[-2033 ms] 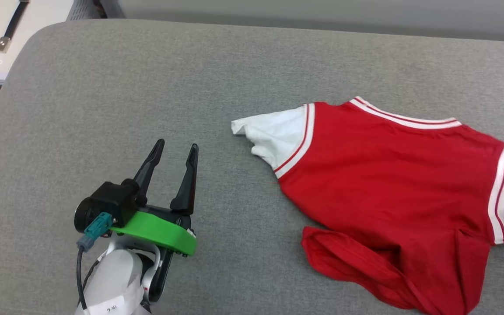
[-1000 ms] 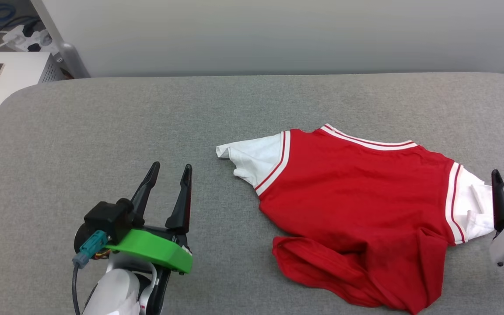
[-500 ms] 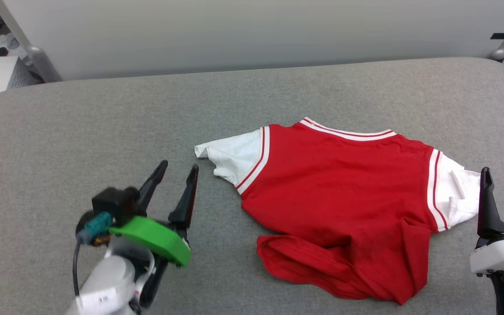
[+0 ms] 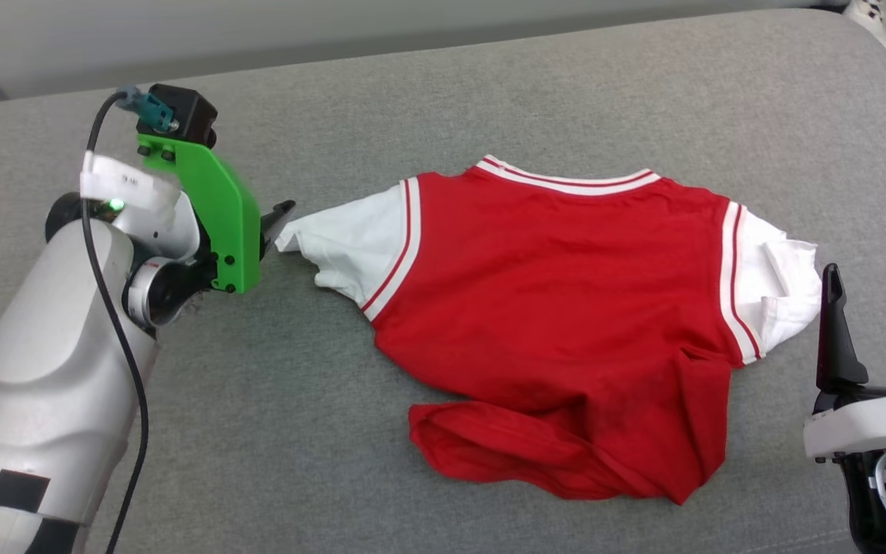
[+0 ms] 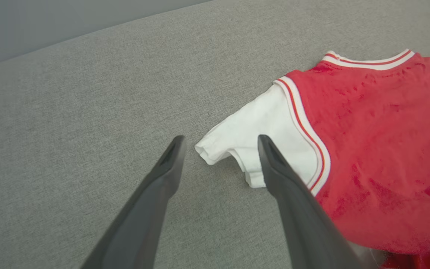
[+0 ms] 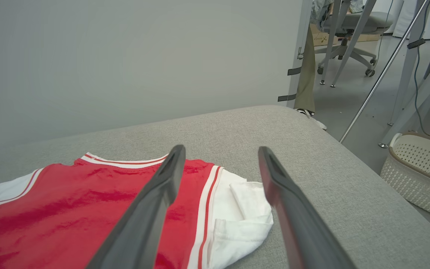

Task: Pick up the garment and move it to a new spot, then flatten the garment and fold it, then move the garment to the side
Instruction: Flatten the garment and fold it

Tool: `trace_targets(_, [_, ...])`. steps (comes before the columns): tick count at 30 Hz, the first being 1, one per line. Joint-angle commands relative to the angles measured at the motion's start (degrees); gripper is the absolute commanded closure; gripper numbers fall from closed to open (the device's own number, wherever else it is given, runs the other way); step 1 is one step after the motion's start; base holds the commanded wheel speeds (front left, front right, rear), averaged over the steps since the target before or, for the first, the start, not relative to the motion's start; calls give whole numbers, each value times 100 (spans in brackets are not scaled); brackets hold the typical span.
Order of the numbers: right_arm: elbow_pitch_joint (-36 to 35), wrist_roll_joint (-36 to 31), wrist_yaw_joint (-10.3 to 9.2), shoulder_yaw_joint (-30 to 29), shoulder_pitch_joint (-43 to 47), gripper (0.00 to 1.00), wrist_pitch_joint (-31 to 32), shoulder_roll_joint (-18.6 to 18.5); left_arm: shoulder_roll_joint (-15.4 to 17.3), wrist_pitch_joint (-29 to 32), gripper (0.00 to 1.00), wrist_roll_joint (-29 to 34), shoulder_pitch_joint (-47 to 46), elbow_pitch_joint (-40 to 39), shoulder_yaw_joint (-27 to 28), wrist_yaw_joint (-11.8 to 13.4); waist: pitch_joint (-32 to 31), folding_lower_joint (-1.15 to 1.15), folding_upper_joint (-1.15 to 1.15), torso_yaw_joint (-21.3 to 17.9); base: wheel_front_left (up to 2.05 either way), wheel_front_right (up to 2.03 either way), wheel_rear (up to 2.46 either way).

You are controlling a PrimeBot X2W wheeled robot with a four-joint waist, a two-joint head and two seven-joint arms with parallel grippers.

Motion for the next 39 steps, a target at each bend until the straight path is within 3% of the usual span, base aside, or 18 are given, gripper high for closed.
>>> trace_targets(1, [30,-28,-6,26,-103,0,-61,33,60,227,0,-52,-195,115,-73,-23,303,0,0,-305,0,0,0])
trace_targets(7, [165,-24,-6,100,-224,0,-172,62,162,837,0,-56,-639,636,-212,-14,528,0,0,-505,0,0,0])
trace_targets(24, [421,-37,-6,191,-343,0,-346,88,392,978,0,464,-554,1542,-1018,-7,717,0,0,-558,0,0,0])
trace_targets(26, [421,-44,-6,198,-367,0,-340,89,379,966,93,407,-501,1569,-1048,-11,724,0,0,-533,0,0,0])
trace_targets(27, [420,-48,-6,195,-378,0,-337,89,367,895,100,370,-478,1572,-1039,-12,722,0,0,-515,0,0,0])
trace_targets(33, [456,-104,-6,220,-382,0,-211,46,369,127,100,188,-432,1606,-776,-11,589,0,0,-396,0,0,0])
trace_targets(39, [544,-173,-6,284,-338,0,282,-231,468,-533,100,-14,-361,1412,-480,-11,377,0,0,-237,0,0,0])
